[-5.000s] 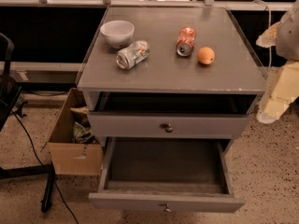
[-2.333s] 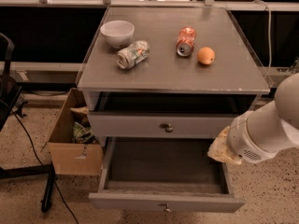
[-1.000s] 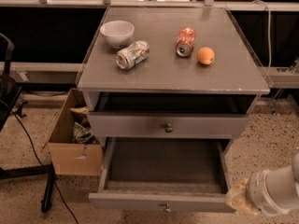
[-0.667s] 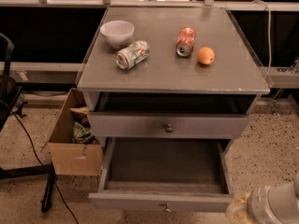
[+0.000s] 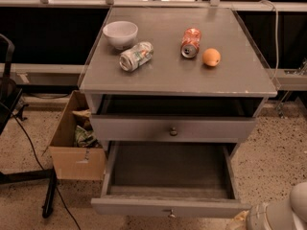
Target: Close middle drawer
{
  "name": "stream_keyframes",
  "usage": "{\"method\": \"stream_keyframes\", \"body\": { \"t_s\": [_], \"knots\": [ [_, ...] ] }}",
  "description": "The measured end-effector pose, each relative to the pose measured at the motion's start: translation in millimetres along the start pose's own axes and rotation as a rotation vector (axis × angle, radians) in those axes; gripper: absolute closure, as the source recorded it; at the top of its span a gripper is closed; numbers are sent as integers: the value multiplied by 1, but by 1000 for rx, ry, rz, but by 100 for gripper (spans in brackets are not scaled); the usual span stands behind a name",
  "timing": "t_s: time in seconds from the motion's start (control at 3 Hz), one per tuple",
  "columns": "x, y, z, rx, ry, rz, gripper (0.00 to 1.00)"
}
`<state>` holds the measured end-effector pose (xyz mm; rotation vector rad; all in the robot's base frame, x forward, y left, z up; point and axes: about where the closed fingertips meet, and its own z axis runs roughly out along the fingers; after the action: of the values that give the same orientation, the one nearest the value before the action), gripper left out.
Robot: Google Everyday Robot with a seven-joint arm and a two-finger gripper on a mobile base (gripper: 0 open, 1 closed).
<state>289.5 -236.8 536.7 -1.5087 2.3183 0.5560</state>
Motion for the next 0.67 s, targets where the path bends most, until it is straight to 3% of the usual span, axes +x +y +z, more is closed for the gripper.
{"method": "stream_keyframes", "body": {
  "t_s": [0.67],
  "knots": [
    [34, -32, 44, 38, -56, -67, 100]
  ]
}}
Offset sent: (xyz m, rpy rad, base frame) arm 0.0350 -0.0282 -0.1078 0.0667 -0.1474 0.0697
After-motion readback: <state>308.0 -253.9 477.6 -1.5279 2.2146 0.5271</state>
